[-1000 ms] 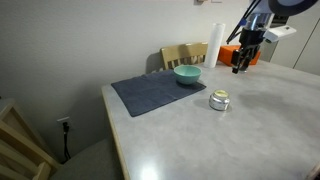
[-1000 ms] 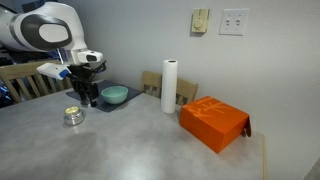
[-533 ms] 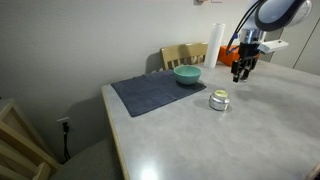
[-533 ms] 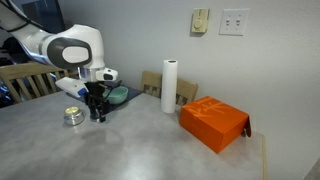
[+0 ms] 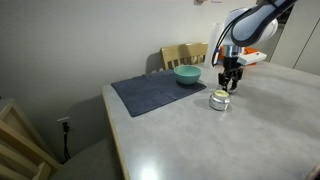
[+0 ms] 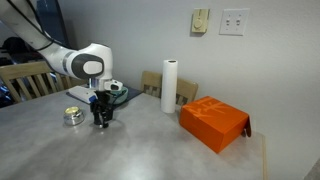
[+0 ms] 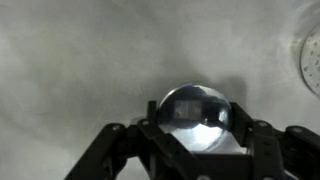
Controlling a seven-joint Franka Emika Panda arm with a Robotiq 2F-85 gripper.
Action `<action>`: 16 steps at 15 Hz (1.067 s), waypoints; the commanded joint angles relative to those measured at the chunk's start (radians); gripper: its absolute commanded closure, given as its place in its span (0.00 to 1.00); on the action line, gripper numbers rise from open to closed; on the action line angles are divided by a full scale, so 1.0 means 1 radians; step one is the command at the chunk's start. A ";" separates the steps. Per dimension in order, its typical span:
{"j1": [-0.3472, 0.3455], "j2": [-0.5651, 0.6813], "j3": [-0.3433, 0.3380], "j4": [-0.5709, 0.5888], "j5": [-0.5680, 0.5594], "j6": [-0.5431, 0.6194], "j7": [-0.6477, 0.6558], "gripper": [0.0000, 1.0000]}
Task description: Remove the silver lid from the silver tin then place it back on the tin
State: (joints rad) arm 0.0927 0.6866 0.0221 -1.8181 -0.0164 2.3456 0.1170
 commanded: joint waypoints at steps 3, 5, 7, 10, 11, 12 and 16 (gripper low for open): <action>0.013 0.075 -0.018 0.105 -0.008 -0.017 0.024 0.55; 0.010 0.080 -0.017 0.112 -0.004 -0.011 0.021 0.55; 0.006 0.084 -0.016 0.118 -0.001 -0.011 0.017 0.55; 0.006 0.080 -0.015 0.118 -0.001 -0.011 0.015 0.30; 0.007 0.076 -0.016 0.115 -0.002 -0.010 0.016 0.13; 0.007 0.076 -0.016 0.115 -0.002 -0.009 0.016 0.11; 0.007 0.072 -0.016 0.117 -0.002 -0.009 0.016 0.00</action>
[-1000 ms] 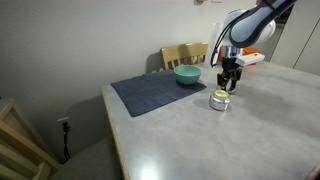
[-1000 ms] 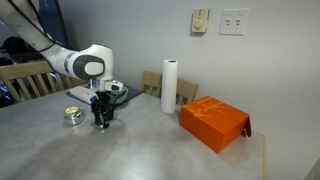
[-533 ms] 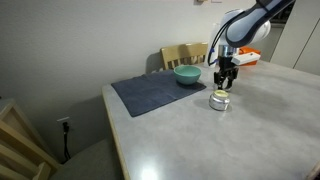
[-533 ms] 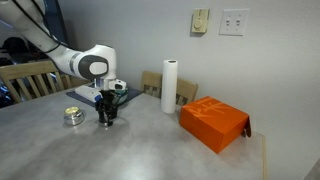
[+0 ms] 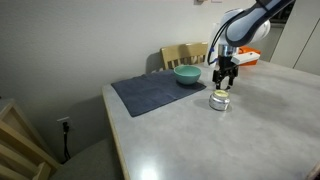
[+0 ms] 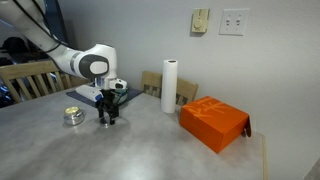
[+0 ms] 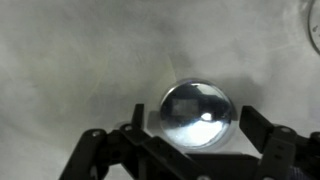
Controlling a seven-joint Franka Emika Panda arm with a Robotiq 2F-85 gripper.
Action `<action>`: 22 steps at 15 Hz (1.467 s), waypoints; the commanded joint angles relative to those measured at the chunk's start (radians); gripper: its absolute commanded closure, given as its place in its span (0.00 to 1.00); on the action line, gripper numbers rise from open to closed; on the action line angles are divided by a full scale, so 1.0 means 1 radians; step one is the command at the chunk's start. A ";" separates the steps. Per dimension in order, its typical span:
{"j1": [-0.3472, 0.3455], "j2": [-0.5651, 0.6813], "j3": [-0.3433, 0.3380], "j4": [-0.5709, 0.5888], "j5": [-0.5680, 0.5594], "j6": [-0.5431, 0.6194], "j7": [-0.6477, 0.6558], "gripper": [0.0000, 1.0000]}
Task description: Remove the silver lid from the silver tin then place it back on the tin
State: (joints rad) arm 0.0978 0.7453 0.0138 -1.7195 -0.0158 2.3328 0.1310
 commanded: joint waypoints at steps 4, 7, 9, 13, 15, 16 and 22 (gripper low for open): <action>0.029 -0.022 -0.013 -0.016 -0.022 0.022 0.020 0.00; 0.055 -0.044 -0.014 -0.037 -0.044 0.042 0.038 0.00; 0.075 -0.053 -0.019 -0.049 -0.059 0.065 0.061 0.00; 0.093 -0.084 -0.029 -0.086 -0.074 0.108 0.111 0.00; 0.091 -0.108 -0.035 -0.118 -0.073 0.136 0.126 0.00; 0.084 -0.121 -0.034 -0.135 -0.067 0.151 0.126 0.00; 0.020 -0.094 -0.002 -0.129 -0.016 0.151 0.037 0.00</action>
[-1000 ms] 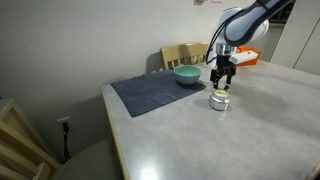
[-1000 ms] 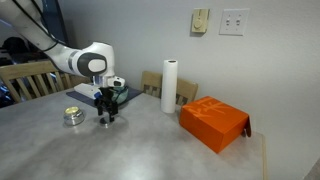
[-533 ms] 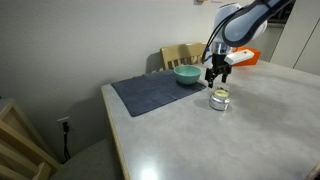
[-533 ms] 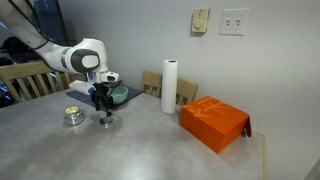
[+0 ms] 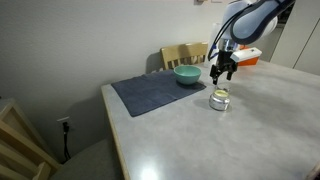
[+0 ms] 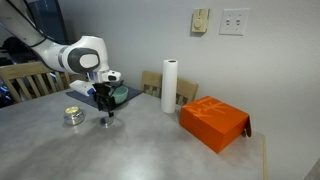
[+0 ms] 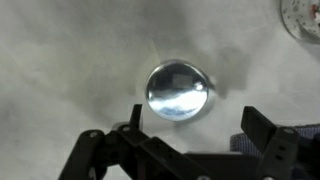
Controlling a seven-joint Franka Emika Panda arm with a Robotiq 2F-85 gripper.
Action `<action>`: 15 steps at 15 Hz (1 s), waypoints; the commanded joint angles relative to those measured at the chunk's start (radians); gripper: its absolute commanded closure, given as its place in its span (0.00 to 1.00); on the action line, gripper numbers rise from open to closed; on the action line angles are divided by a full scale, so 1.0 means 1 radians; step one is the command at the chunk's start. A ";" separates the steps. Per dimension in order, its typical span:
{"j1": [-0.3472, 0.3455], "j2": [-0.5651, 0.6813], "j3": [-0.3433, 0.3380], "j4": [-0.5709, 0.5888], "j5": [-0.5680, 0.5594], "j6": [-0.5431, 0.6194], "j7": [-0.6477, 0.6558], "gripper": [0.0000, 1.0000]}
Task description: Remove the silver lid from the silver tin then place it back on the tin
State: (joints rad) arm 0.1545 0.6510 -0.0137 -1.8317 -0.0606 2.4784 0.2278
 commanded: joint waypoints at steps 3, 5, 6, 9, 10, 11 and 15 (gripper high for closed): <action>-0.026 0.035 0.023 0.024 0.019 -0.044 -0.074 0.00; -0.017 0.043 0.021 0.030 0.014 -0.061 -0.070 0.00; -0.014 0.046 0.021 0.032 0.013 -0.065 -0.070 0.00; -0.010 0.048 0.016 0.031 0.013 -0.069 -0.061 0.00; -0.013 0.045 0.017 0.027 0.015 -0.068 -0.064 0.00; -0.017 0.042 0.018 0.021 0.018 -0.063 -0.066 0.00; -0.030 0.039 0.021 0.012 0.023 -0.051 -0.077 0.00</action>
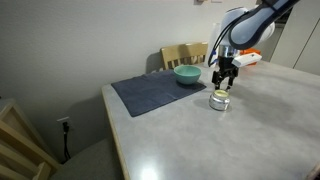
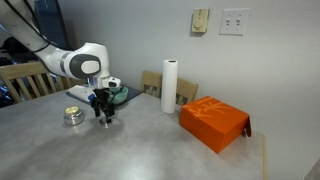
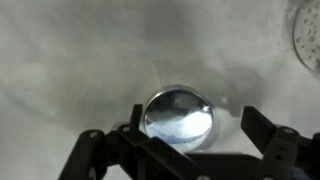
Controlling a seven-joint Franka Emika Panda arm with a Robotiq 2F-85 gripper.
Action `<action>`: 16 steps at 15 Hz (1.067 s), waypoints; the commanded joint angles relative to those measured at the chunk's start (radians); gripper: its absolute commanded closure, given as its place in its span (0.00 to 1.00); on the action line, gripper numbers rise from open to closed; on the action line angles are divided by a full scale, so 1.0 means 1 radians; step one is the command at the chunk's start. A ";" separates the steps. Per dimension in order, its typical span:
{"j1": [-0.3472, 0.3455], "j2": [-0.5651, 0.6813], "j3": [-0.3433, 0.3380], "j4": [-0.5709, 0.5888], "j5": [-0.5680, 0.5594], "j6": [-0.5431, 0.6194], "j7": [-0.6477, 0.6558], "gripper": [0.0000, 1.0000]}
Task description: Remove the silver lid from the silver tin then place it back on the tin
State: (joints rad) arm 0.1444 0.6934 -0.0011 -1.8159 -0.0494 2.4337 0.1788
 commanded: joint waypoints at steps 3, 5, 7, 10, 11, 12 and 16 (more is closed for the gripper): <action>-0.039 0.003 0.017 0.006 0.021 -0.011 -0.051 0.00; -0.051 0.014 0.021 0.019 0.026 -0.021 -0.073 0.00; -0.059 0.025 0.023 0.035 0.029 -0.038 -0.093 0.00; -0.061 0.032 0.021 0.048 0.025 -0.061 -0.105 0.15; -0.061 0.034 0.022 0.051 0.024 -0.066 -0.108 0.13; -0.058 0.038 0.021 0.057 0.023 -0.072 -0.108 0.07; -0.054 0.045 0.021 0.069 0.019 -0.090 -0.104 0.25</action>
State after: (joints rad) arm 0.1061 0.7224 0.0045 -1.7783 -0.0421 2.3815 0.1021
